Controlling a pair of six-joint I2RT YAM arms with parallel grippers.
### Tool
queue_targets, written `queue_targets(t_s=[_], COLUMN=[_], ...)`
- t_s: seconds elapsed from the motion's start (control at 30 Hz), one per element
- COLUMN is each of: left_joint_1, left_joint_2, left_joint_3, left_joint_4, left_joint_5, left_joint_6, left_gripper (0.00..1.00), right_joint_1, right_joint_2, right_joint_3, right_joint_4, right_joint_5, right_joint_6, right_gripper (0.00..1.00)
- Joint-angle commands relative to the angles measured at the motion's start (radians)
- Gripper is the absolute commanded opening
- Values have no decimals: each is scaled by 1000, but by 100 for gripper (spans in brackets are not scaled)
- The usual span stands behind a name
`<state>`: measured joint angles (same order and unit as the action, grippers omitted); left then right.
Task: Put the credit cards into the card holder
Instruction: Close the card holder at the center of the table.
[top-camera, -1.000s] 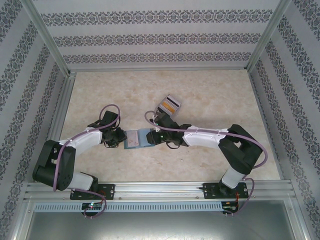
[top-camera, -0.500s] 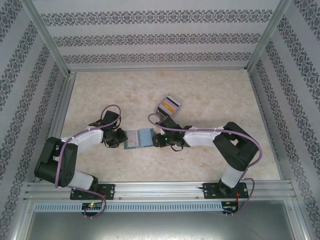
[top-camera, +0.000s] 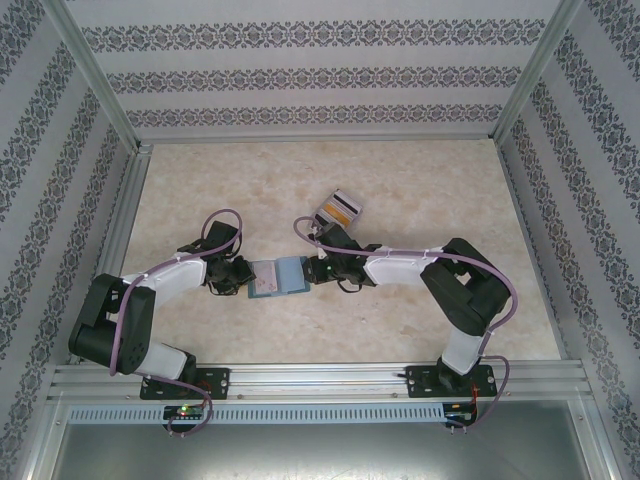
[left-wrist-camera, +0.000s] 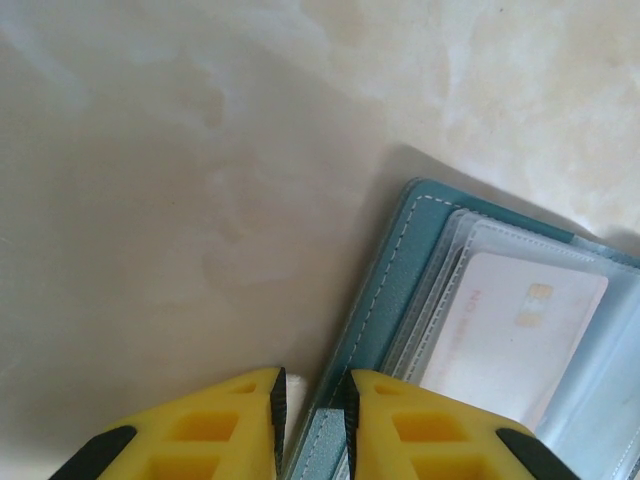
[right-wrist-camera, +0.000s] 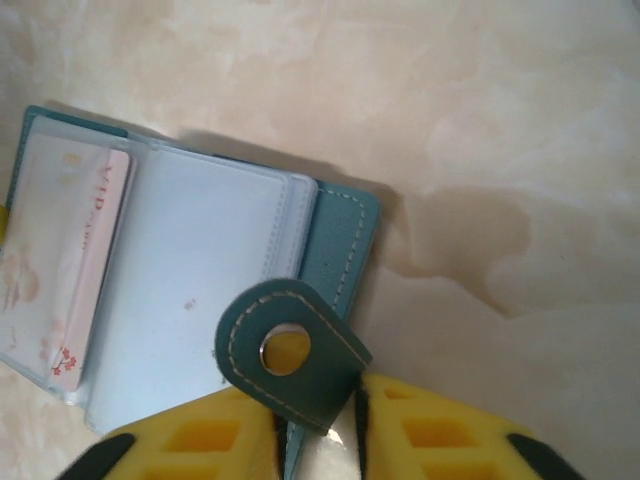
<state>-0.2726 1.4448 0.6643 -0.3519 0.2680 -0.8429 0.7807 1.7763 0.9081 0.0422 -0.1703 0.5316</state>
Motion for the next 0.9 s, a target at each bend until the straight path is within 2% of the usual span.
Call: queue_targets(t_s=[0.0, 0.13, 0.53, 0.87], left_joint_1=[5, 5, -20, -33], left_joint_2=[14, 23, 46, 47], left_joint_3=[-19, -23, -28, -26], left_joint_4=[42, 59, 111, 113], left_joint_5=[32, 43, 60, 53], left_joint_6=[-7, -12, -39, -50], left_gripper=[26, 26, 26, 26], right_joint_1=[-8, -9, 35, 89], right_joint_2=[9, -6, -117, 2], right_joint_3=[21, 15, 67, 201], right_joint_4=[8, 5, -3, 38], right_joint_5=[14, 22, -40, -185], right_joint_6=[-22, -29, -45, -6], right_gripper=[19, 12, 13, 14])
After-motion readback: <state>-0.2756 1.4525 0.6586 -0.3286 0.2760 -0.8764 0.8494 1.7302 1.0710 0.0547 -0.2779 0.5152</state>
